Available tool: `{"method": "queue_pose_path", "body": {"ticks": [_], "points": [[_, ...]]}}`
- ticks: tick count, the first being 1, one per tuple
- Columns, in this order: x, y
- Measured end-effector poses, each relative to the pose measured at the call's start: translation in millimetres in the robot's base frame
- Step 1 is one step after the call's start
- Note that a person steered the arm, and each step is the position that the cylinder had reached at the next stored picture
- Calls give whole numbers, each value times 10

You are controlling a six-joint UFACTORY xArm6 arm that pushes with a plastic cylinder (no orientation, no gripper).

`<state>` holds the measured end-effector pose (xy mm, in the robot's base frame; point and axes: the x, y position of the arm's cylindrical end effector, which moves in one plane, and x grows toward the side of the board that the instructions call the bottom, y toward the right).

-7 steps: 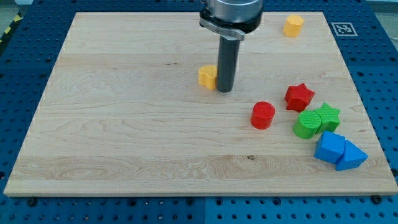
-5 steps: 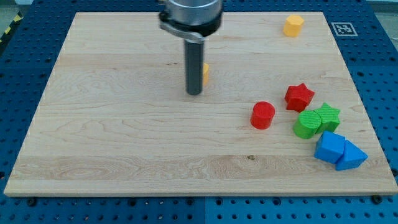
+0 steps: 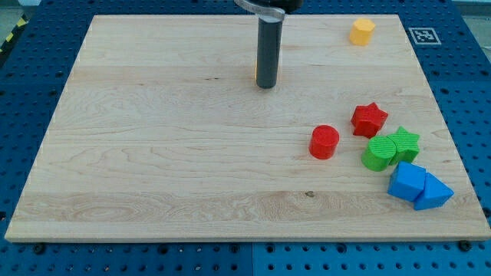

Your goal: Slide the yellow heart closer to the yellow hexagon

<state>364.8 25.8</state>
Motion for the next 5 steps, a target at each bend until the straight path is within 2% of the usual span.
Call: {"method": "queue_pose_path", "body": {"ticks": [3, 5], "points": [[-528, -133], [-965, -467]]}}
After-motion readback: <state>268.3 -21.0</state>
